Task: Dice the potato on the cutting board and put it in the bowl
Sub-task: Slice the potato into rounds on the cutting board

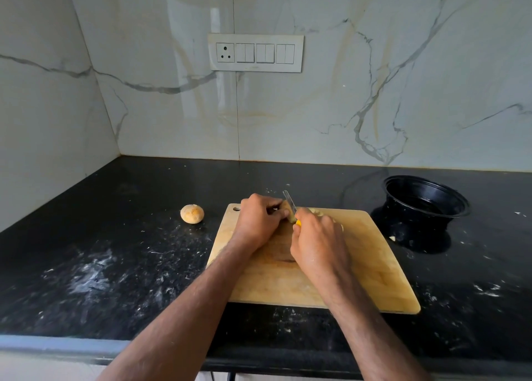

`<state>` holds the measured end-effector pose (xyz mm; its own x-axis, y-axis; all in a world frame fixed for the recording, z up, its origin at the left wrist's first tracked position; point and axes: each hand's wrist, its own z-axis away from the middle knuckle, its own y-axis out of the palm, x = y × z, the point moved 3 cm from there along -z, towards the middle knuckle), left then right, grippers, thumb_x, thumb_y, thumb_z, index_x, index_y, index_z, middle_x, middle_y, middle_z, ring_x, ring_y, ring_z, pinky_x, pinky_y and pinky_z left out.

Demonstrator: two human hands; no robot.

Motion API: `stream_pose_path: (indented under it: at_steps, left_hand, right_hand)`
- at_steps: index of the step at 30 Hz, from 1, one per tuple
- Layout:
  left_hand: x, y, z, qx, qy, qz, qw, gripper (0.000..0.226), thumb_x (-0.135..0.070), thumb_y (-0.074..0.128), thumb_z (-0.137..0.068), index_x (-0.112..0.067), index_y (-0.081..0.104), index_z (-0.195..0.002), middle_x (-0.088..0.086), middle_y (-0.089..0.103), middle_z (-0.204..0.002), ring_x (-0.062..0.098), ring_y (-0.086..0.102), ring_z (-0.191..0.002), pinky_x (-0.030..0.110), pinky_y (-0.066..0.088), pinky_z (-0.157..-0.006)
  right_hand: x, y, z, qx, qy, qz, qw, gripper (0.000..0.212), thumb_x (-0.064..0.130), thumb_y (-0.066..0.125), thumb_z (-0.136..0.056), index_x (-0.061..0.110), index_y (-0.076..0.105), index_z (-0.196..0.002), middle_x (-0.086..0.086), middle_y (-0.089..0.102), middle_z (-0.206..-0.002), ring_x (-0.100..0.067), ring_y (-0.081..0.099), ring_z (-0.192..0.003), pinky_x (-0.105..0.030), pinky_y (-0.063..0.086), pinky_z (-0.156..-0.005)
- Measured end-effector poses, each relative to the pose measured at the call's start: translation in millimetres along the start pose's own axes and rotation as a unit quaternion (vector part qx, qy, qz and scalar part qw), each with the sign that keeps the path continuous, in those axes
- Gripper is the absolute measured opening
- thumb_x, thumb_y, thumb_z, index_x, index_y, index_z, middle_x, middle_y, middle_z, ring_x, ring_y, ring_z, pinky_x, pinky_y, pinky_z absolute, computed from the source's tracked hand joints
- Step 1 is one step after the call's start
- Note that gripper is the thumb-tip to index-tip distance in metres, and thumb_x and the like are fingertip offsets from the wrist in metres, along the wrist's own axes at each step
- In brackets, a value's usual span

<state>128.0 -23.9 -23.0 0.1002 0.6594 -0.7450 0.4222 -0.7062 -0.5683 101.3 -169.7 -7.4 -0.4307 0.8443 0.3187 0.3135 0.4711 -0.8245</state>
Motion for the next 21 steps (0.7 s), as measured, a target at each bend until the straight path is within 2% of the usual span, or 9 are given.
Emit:
stream_pose_path:
  at_steps: [2, 6, 8, 12, 14, 16, 19, 21]
  left_hand:
    - [0.2, 0.2, -0.1, -0.008, -0.006, -0.005, 1.000, 0.043, -0.018, 0.073, -0.090, -0.029, 0.057, -0.051, -0.013, 0.056, -0.052, 0.005, 0.041, -0.056, 0.015, 0.031, -0.061]
    - [0.1, 1.0, 1.4, -0.015, -0.003, -0.001, 1.000, 0.048, -0.016, 0.074, -0.090, -0.031, 0.057, -0.047, -0.015, 0.057, -0.051, 0.002, 0.043, -0.054, 0.010, 0.033, -0.060]
    - [-0.5, 1.4, 1.8, -0.011, 0.000, 0.002, 1.000, 0.038, -0.015, 0.073, -0.089, -0.028, 0.066, -0.054, -0.013, 0.065, -0.057, 0.002, 0.046, -0.057, 0.010, 0.034, -0.062]
    - [2.2, 2.4, -0.6, -0.006, -0.015, -0.002, 1.000, 0.021, -0.017, 0.072, -0.091, -0.015, 0.075, -0.071, -0.001, 0.071, -0.068, 0.015, 0.053, -0.067, 0.028, 0.045, -0.070]
    - [3.6, 2.9, -1.7, -0.007, -0.020, 0.001, 1.000, 0.017, -0.017, 0.072, -0.092, -0.016, 0.078, -0.076, -0.003, 0.073, -0.071, 0.016, 0.060, -0.071, 0.027, 0.049, -0.071]
    - [4.0, 3.2, -2.0, -0.005, -0.022, 0.001, 1.000, 0.018, -0.016, 0.071, -0.093, -0.018, 0.079, -0.077, -0.007, 0.073, -0.071, 0.011, 0.062, -0.070, 0.022, 0.049, -0.069]
    - [4.4, 2.6, -2.3, -0.010, -0.026, 0.002, 1.000, 0.019, -0.017, 0.070, -0.094, -0.020, 0.079, -0.077, -0.007, 0.073, -0.071, 0.010, 0.062, -0.069, 0.020, 0.047, -0.066]
    - [4.8, 2.7, -2.5, -0.006, -0.031, 0.008, 0.999, 0.016, -0.018, 0.070, -0.094, -0.019, 0.080, -0.082, -0.003, 0.076, -0.078, 0.014, 0.067, -0.077, 0.026, 0.054, -0.076]
  right_hand:
    - [2.0, -0.8, 0.0, 0.001, -0.004, 0.010, 1.000, 0.023, 0.017, 0.058, -0.096, 0.021, 0.062, -0.119, -0.008, 0.068, -0.096, -0.028, 0.065, -0.088, -0.036, 0.047, -0.065]
    - [6.5, -4.9, -0.3, -0.004, -0.011, 0.012, 1.000, 0.025, 0.018, 0.062, -0.095, 0.020, 0.062, -0.120, -0.008, 0.068, -0.098, -0.025, 0.061, -0.084, -0.030, 0.037, -0.060]
    - [7.9, -7.9, -2.1, 0.001, -0.011, 0.016, 1.000, 0.023, 0.018, 0.062, -0.095, 0.019, 0.062, -0.119, -0.008, 0.067, -0.098, -0.024, 0.057, -0.082, -0.030, 0.036, -0.060]
    - [7.9, -12.6, -7.7, 0.028, -0.006, 0.013, 1.000, 0.018, 0.019, 0.060, -0.097, 0.019, 0.062, -0.115, -0.007, 0.063, -0.100, -0.022, 0.047, -0.079, -0.027, 0.034, -0.057]
    - [7.0, -14.0, -11.5, 0.043, -0.004, 0.004, 0.999, 0.018, 0.020, 0.059, -0.098, 0.019, 0.062, -0.115, -0.007, 0.061, -0.101, -0.020, 0.042, -0.079, -0.027, 0.036, -0.059]
    - [6.8, -14.3, -15.1, 0.054, -0.007, 0.001, 0.999, 0.019, 0.020, 0.060, -0.098, 0.019, 0.061, -0.117, -0.008, 0.060, -0.103, -0.020, 0.044, -0.081, -0.030, 0.040, -0.063]
    - [9.2, -13.2, -16.7, 0.062, -0.012, 0.005, 0.998, 0.020, 0.020, 0.061, -0.098, 0.019, 0.061, -0.118, -0.007, 0.060, -0.103, -0.020, 0.045, -0.082, -0.031, 0.040, -0.062]
    - [9.8, -11.7, -16.7, 0.062, -0.014, 0.009, 0.998, 0.020, 0.021, 0.061, -0.098, 0.020, 0.061, -0.118, -0.005, 0.058, -0.101, -0.019, 0.045, -0.082, -0.030, 0.037, -0.060]
